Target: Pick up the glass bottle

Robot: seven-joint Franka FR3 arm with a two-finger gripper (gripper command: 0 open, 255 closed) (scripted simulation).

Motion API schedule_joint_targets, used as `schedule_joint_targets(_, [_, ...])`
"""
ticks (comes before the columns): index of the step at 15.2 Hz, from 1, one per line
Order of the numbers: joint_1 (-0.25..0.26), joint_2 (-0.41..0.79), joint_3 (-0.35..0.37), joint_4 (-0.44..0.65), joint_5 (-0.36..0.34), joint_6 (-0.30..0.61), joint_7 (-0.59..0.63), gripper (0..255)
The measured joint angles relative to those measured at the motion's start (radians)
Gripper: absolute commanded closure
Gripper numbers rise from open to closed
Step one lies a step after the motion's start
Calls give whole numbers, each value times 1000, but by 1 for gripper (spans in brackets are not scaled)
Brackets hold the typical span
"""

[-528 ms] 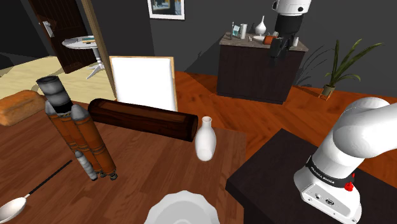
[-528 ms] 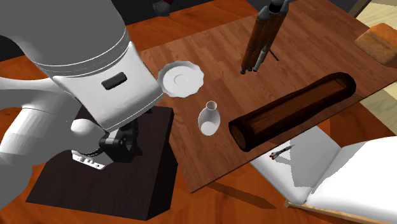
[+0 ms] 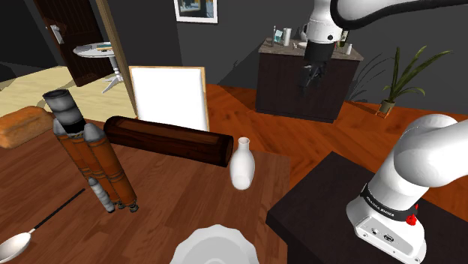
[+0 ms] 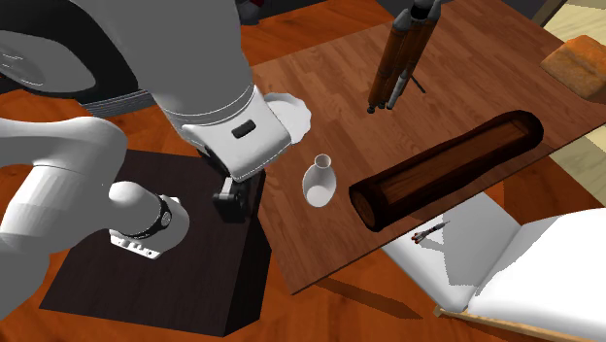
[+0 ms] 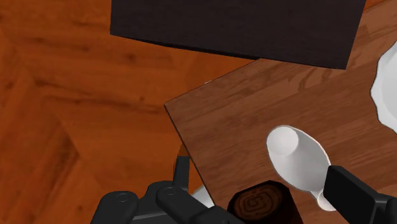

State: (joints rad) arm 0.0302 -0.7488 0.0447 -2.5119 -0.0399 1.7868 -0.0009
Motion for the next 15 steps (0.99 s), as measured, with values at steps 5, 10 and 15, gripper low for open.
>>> schedule_joint_targets(5, [30, 86, 62, -66, 49, 172, 84, 0])
schedule_joint_targets(10, [60, 204, 135, -97, 91, 344, 175, 0])
schedule_joint_targets(15, [73, 364, 206, -90, 103, 522, 266, 0])
